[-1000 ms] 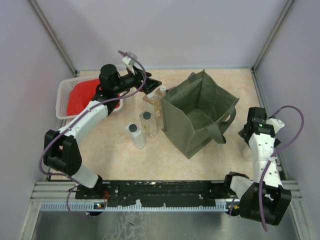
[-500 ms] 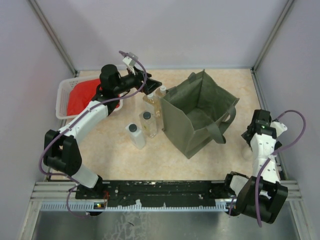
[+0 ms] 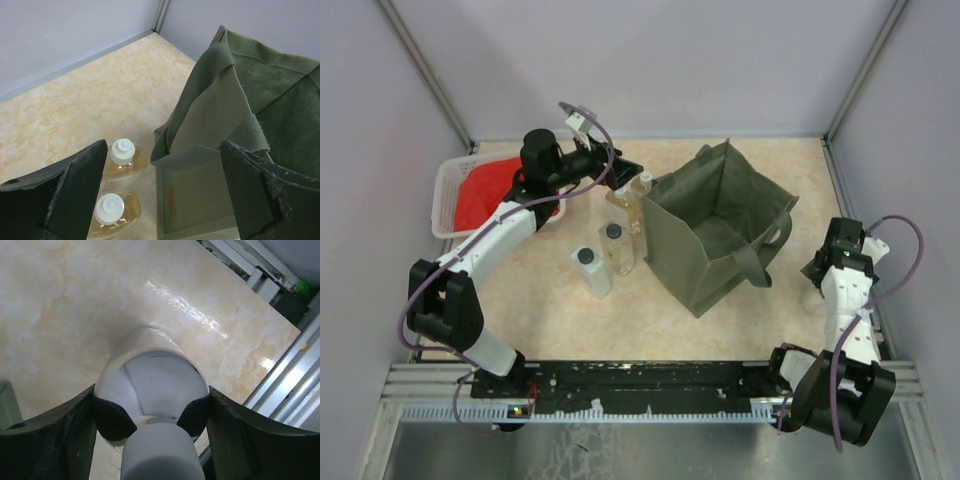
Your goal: Place the personal care products into the canvas bag
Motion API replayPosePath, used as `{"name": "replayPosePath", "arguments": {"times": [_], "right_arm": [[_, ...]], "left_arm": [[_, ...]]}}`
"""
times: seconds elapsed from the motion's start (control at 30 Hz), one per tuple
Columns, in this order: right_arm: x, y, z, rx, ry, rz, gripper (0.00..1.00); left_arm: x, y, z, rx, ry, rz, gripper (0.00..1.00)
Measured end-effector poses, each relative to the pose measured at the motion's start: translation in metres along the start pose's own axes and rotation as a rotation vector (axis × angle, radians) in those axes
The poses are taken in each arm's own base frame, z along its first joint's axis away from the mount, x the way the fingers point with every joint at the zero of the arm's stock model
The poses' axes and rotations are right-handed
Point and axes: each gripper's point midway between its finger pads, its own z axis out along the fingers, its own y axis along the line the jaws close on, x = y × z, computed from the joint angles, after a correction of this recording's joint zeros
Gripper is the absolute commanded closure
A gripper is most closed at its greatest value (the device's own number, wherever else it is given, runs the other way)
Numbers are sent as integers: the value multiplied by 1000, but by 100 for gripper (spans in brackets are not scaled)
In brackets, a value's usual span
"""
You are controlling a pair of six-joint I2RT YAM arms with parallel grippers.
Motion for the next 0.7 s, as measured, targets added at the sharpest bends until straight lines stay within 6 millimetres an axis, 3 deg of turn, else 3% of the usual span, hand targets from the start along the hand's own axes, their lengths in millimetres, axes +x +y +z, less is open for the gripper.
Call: {"name": "replayPosePath", "arguments": {"times": [0.27, 0.47, 0.57, 0.7], "right_arm": [[-3, 28, -11, -173, 36, -126, 100], [-36, 40, -24, -226, -28, -218, 100], [-47, 43, -28, -237, -60, -243, 100], [-46, 44, -24, -234, -50, -271, 100]], "left_arm": [[12, 9, -1, -44, 27, -13, 0], [25, 12, -6, -70, 55, -30, 0], [24, 8, -8, -71, 51, -27, 0], [13, -3, -15, -69, 24, -8, 0]]}}
